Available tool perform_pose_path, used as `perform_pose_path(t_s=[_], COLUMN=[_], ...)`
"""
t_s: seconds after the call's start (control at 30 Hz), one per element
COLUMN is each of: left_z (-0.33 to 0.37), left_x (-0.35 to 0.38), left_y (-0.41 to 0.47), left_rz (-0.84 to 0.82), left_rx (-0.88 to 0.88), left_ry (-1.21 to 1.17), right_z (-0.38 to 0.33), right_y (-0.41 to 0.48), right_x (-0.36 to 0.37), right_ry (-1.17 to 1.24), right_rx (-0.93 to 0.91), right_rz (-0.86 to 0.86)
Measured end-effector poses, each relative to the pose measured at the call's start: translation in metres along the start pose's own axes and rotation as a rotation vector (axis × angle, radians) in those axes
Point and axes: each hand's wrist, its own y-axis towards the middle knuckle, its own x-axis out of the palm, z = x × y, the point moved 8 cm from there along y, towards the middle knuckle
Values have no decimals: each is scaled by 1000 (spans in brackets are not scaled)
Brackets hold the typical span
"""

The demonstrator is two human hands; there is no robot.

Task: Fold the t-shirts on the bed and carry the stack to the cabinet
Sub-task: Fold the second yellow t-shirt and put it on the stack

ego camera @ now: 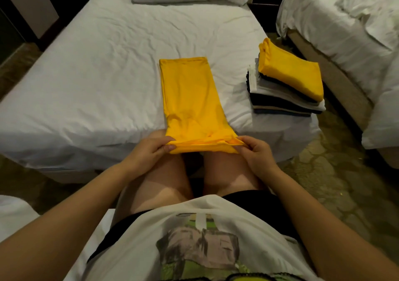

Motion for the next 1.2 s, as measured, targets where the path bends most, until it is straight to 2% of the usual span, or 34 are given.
perform_pose_path(t_s=[0.1,0.13,0.23,0.33,0.43,0.6,0.7,0.8,0.87,0.97,1.2], left_z=[-8,-11,-8,-8,-12,-16,-16,-14,-7,-14,-65], left_x=[-2,-1,4,5,4,0,-4,-11,-15,-20,-48], left_y=[-3,-6,-17,-27,-36,-43,-35,-15,4,39,153], left_rz=[-34,-46,-114,-123,-137,-170,-167,-133,-139,-193,-149], left_rx=[24,-5,-83,-125,-155,-232,-265,-331,-361,-392,-551], left_ry=[24,27,-13,-119,-205,-291,-321,-392,-522,-663,-1007], right_z=[-8,-14,-22,-26,-34,-30,-18,-23,-35,-43,-50], right_y=[2,2,5,1,-5,3,14,35,54,84,219], right_x=[8,8,7,4,7,9,2,-10,-22,-28,-17], right_ry=[-43,-104,-391,-538,-454,-610,-459,-158,-11,2,-53], right_rx=[-6,-72,-307,-372,-307,-310,-111,38,7,-24,-27], right_rz=[-172,-199,-219,-228,-347,-458,-472,-358,-183,-17,104])
